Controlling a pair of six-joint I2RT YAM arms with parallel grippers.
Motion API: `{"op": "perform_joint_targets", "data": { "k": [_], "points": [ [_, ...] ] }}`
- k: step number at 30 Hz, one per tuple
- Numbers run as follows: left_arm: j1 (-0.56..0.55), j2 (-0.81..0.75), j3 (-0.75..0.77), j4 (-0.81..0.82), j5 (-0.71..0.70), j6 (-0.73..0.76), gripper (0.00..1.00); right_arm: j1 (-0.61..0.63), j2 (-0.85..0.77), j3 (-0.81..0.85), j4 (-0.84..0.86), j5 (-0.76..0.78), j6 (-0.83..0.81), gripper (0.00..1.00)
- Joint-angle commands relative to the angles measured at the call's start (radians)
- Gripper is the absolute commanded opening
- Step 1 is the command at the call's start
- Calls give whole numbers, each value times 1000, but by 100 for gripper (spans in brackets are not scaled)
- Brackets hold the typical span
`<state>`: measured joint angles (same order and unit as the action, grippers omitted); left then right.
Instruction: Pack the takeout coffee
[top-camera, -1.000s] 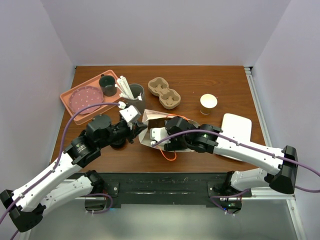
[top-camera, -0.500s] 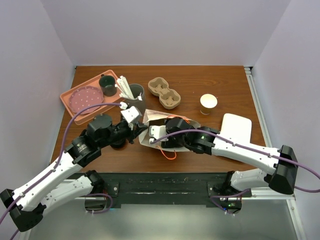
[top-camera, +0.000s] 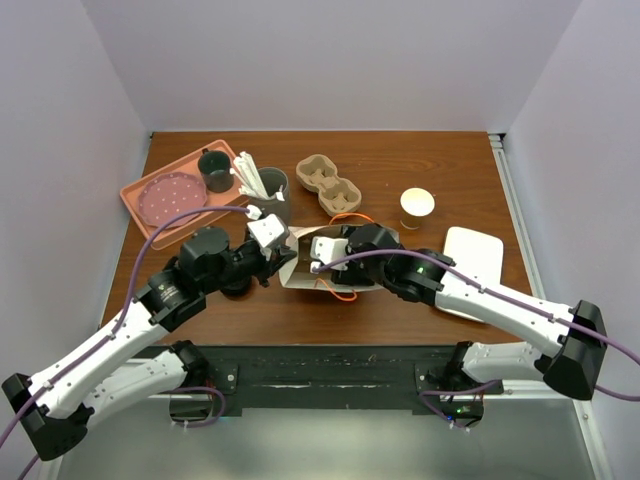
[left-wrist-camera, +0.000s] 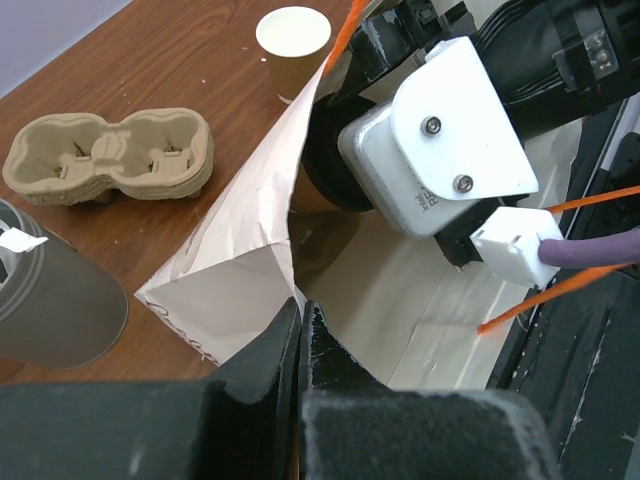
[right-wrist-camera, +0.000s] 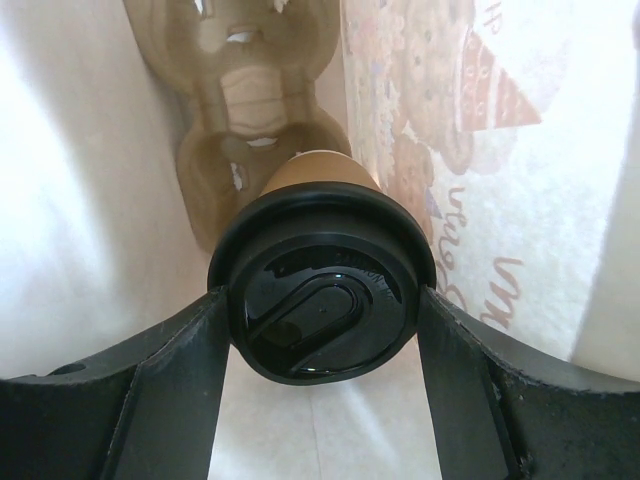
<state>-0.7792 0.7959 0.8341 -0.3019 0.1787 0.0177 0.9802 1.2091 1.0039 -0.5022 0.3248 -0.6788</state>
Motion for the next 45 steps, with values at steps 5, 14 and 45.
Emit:
{"op": "perform_joint_targets", "data": {
  "k": [5, 14, 45],
  "points": [
    [5, 0, 45, 66, 24, 77, 0, -3, 13, -8, 71, -44, 16, 23],
    [5, -7, 43, 93, 18, 88, 0, -3, 21, -13, 67, -36, 16, 22],
    [5, 2, 33, 112, 27, 11, 0, -44, 98, -74, 252, -26, 32, 24]
  ]
}}
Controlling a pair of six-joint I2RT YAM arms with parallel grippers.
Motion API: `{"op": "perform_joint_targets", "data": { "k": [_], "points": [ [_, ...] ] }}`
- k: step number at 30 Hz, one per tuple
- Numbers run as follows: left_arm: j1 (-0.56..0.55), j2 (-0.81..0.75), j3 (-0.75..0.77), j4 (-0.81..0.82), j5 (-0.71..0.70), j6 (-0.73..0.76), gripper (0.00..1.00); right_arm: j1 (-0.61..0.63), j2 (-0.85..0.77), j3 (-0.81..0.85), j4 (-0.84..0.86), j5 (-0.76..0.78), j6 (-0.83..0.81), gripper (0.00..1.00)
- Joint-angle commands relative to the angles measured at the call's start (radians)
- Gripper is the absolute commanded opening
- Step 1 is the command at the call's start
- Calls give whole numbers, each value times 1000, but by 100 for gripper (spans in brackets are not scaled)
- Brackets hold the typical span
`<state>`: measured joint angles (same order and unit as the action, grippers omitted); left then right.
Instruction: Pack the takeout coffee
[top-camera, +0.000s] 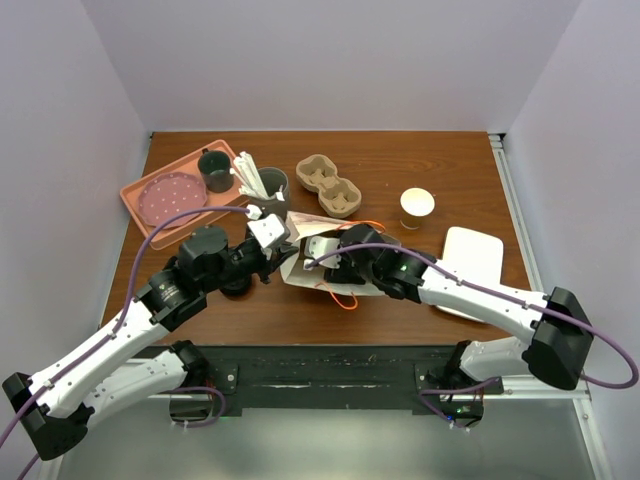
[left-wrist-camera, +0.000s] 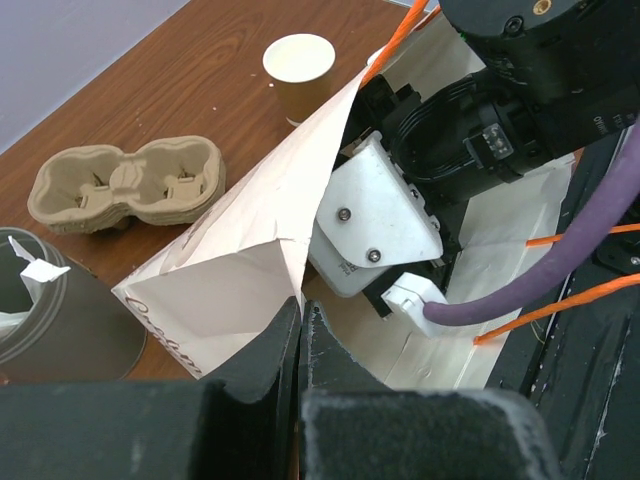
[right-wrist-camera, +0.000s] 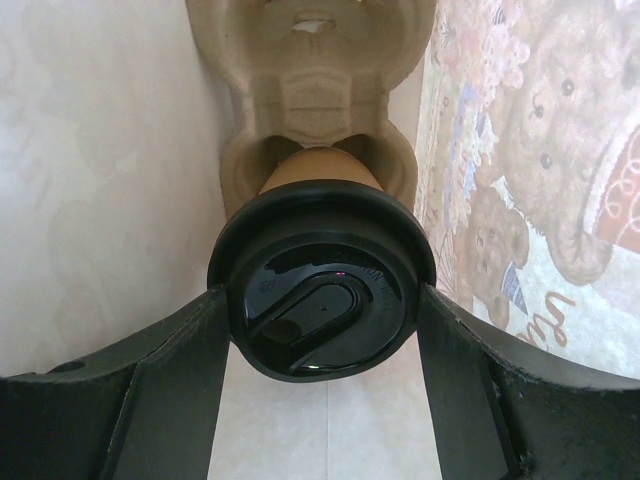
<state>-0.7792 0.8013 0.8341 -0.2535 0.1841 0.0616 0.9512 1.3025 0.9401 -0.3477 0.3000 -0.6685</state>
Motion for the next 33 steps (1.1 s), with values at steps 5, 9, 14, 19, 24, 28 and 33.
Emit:
{"op": "perform_joint_targets", "data": {
  "k": [5, 9, 14, 19, 24, 28, 33],
  "points": [
    [5, -7, 26, 60, 20, -55, 0, -31, 6, -40, 144, -28, 33, 25],
    [6, -10, 20, 60, 17, -86, 0, -38, 3, -58, 173, -36, 50, 27],
    [6, -8, 19, 65, 20, -95, 0, -42, 4, -72, 188, -59, 58, 23],
    [6, -5, 17, 69, 23, -98, 0, -43, 7, -64, 205, -56, 69, 22],
    [8, -5, 17, 69, 26, -106, 0, -43, 10, -63, 207, -55, 66, 24],
    [9, -2, 14, 74, 32, -106, 0, -43, 30, -69, 228, -55, 83, 24],
    [8, -4, 19, 72, 32, -121, 0, -43, 46, -81, 263, -42, 86, 25]
  ]
}}
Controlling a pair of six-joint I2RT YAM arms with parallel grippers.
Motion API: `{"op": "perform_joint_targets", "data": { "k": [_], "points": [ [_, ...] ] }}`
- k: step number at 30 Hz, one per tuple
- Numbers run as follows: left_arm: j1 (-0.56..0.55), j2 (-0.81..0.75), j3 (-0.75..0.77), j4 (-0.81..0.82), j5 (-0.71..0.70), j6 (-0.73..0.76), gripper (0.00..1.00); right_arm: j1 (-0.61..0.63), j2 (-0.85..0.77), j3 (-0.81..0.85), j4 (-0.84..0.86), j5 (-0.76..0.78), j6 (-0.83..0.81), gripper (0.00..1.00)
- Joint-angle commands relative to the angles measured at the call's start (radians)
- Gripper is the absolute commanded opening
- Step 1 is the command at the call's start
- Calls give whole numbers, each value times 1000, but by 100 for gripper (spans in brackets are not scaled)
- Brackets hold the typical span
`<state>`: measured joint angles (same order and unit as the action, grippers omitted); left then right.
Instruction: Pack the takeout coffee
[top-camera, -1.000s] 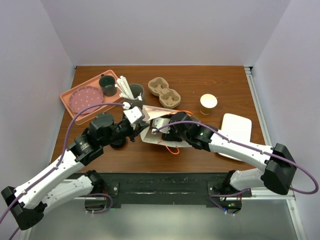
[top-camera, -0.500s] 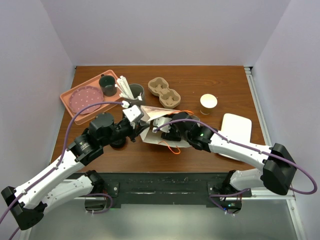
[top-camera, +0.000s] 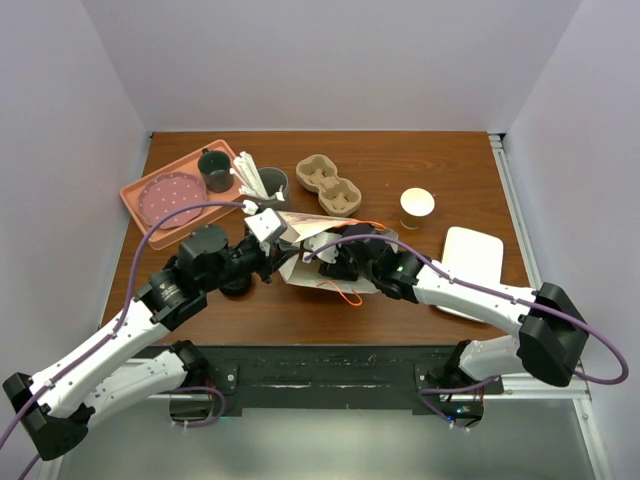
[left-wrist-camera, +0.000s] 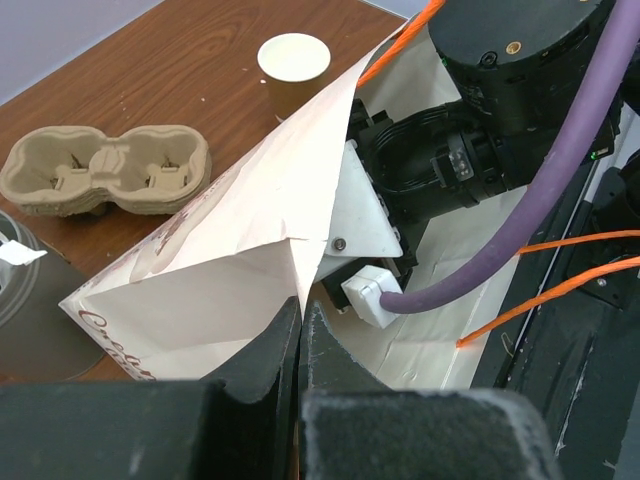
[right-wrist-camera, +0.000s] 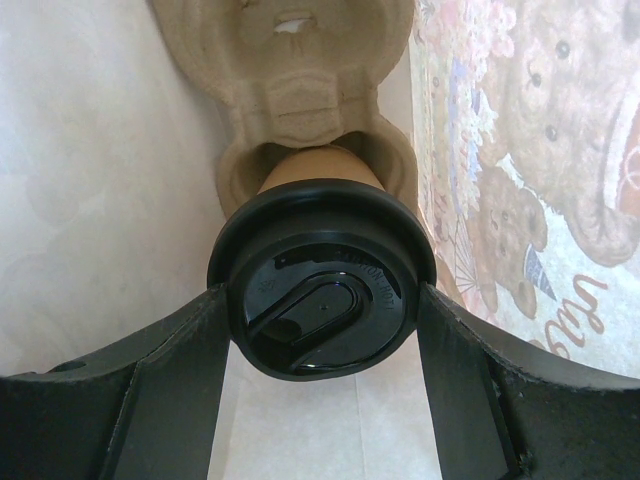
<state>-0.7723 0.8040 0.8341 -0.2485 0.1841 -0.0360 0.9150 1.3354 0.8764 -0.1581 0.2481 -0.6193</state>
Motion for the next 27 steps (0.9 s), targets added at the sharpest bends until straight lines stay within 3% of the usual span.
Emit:
{"op": "perform_joint_targets", "data": {
  "k": [1, 15, 27],
  "points": [
    [2, -5, 20, 69, 32, -25, 0, -7, 16, -23, 77, 11, 38, 25],
    [4, 12, 22, 74, 38, -38, 0, -8, 5, -56, 115, 25, 67, 23],
    [4, 23, 30, 74, 37, -48, 0, -10, 18, -82, 154, 39, 82, 46]
  ]
}}
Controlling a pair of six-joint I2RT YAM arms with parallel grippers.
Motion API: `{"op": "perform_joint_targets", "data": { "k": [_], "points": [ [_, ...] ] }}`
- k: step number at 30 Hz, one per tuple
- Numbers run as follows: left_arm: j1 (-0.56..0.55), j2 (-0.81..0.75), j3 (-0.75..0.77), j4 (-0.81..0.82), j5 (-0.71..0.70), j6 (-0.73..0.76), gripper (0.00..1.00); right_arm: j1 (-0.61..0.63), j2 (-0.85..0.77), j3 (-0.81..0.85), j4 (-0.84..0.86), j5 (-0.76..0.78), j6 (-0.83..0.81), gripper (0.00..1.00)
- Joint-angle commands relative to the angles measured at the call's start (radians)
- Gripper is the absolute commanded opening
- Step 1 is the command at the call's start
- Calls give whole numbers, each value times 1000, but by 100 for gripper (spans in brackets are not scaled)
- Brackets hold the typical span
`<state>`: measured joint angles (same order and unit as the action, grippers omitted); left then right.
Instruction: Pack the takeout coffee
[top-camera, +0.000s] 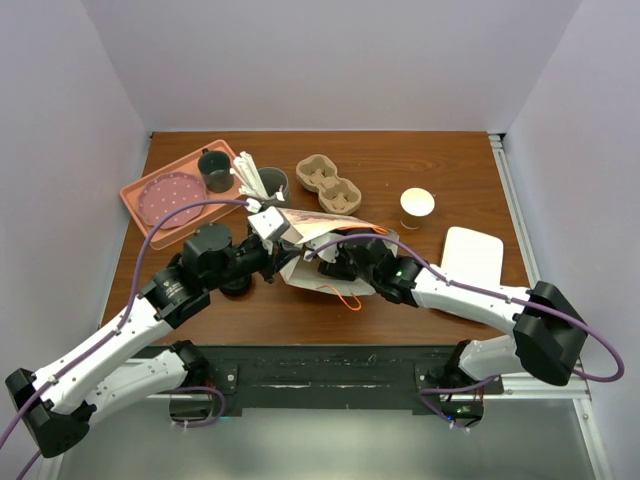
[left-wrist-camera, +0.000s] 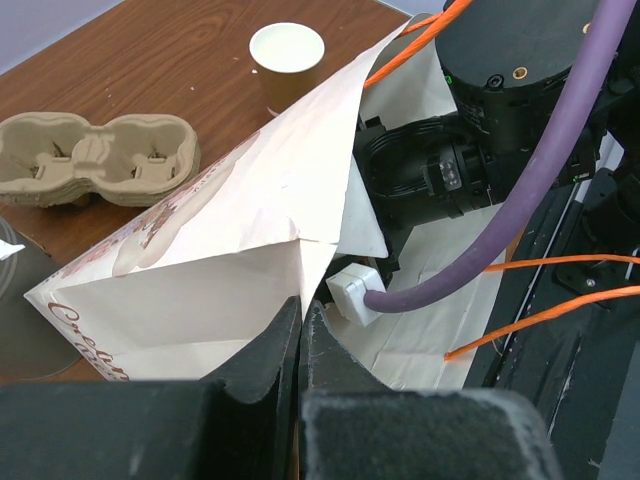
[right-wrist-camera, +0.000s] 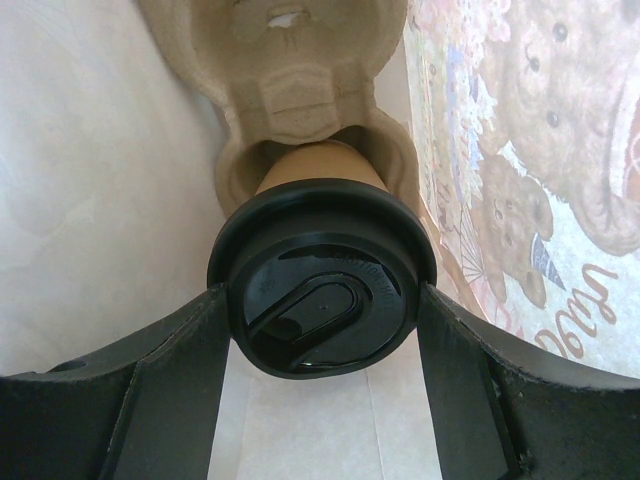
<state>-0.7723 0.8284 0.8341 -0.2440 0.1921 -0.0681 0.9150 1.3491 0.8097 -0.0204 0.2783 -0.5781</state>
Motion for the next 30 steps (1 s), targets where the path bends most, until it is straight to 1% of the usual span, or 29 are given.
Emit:
{"op": "perform_joint_targets", "data": {
  "k": [1, 5, 6, 8, 11, 14, 19, 23, 28, 30],
  "points": [
    [2, 0, 31, 69, 29, -16, 0, -10, 4, -14, 13, 7, 38, 47],
    [2, 0, 34, 69, 17, -18, 0, -10, -13, 2, -19, -10, 23, 52],
    [4, 1, 36, 72, 10, -21, 0, -10, -19, 9, -29, -14, 21, 55],
    [4, 2, 36, 78, -26, -45, 0, -11, -28, 20, -62, -33, 6, 59],
    [4, 5, 37, 91, -16, -52, 0, -11, -36, 52, -113, -65, 4, 64],
    [4, 5, 42, 89, -16, -53, 0, -11, -45, 83, -150, -71, 6, 71],
    [4, 12, 56, 78, -14, -61, 0, -11, -71, 106, -214, -76, -2, 75],
    [4, 15, 56, 74, -25, -87, 0, -15, -93, 121, -265, -83, -6, 85],
    [4, 18, 57, 65, -33, -99, 0, -19, -110, 140, -326, -83, -19, 87],
    [4, 20, 60, 57, -42, -99, 0, -18, -113, 151, -351, -83, -19, 93]
  ]
}}
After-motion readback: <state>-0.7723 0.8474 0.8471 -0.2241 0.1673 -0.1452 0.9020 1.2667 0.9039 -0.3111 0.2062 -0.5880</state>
